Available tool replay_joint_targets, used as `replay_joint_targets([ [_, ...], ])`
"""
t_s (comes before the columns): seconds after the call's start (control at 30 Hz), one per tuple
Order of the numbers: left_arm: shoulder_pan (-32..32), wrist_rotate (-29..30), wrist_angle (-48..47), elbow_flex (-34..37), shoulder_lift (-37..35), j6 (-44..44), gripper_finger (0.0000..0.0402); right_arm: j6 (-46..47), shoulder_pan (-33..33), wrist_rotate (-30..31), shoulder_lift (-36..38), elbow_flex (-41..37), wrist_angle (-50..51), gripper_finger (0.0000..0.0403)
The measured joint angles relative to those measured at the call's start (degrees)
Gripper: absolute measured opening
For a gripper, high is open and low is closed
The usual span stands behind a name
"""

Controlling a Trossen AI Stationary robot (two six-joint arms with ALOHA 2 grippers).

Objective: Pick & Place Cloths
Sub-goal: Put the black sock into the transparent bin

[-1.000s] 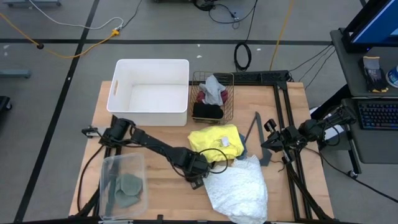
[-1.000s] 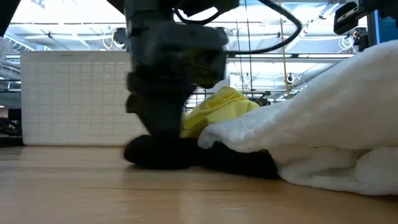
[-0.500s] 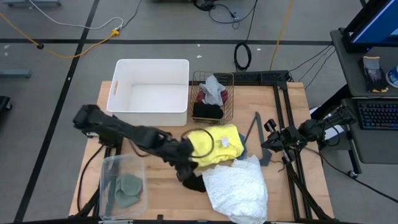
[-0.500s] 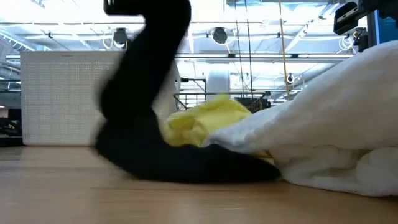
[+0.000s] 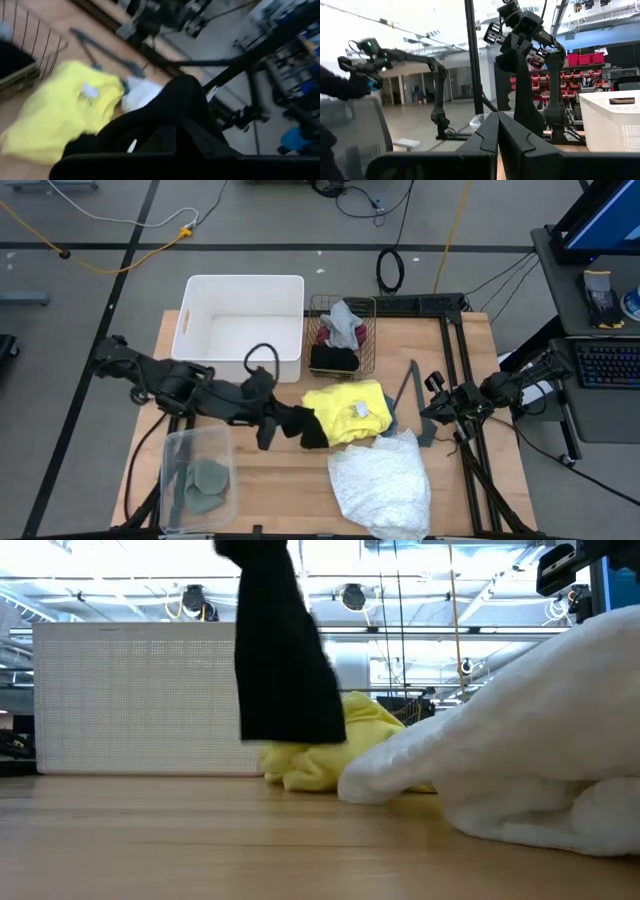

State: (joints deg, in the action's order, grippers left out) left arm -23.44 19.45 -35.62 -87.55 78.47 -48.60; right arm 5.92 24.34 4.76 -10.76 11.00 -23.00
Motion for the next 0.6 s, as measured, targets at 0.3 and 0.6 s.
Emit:
replay_joint_targets([
  [0.3,0.8,-1.3,14.3,0.0,-0.9,6.6,0.0000,-0.4,0.0,0.3,-8.6,0.0,-15.5,0.0000],
  [0.6,0.5,-4.4,27.9,0.0,-1.6,9.9,0.0000,-1.0,0.0,2.8,-19.2,0.0,-20.5,0.0000],
])
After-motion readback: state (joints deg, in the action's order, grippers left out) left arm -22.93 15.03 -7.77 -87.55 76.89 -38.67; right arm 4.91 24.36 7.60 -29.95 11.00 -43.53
